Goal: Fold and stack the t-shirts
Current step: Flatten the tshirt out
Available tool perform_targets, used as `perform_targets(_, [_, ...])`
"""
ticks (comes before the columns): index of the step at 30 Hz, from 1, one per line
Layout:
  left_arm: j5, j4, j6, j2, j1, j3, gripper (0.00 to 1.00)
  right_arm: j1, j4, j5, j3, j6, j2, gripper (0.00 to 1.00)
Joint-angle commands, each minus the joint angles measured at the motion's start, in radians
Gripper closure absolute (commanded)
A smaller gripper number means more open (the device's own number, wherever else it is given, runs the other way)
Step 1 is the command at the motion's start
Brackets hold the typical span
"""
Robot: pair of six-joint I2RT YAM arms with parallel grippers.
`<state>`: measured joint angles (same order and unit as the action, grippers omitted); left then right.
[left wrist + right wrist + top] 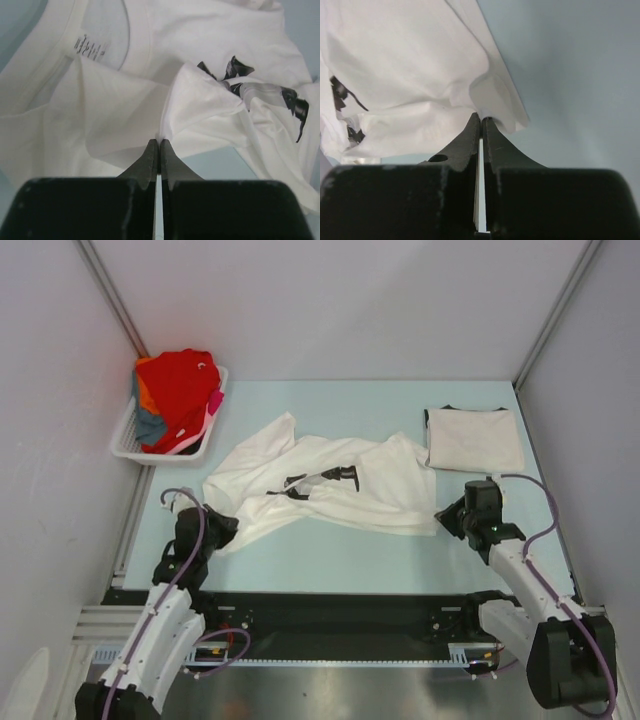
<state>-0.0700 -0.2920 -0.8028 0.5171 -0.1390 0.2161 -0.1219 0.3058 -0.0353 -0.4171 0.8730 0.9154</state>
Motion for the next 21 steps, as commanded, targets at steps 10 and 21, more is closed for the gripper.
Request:
perform_targets(10, [-0.025,0.116,0.114,0.296,0.002,0.604,1.0,0.039,-0.03,0.195,-0.543,-0.117,0.209,1.0])
perform_targets(21, [0.03,-0.065,0.198,0.238,0.039,1.25,1.0,0.085,0.004,0.299,-0.871,-0.167,-0.067,1.0])
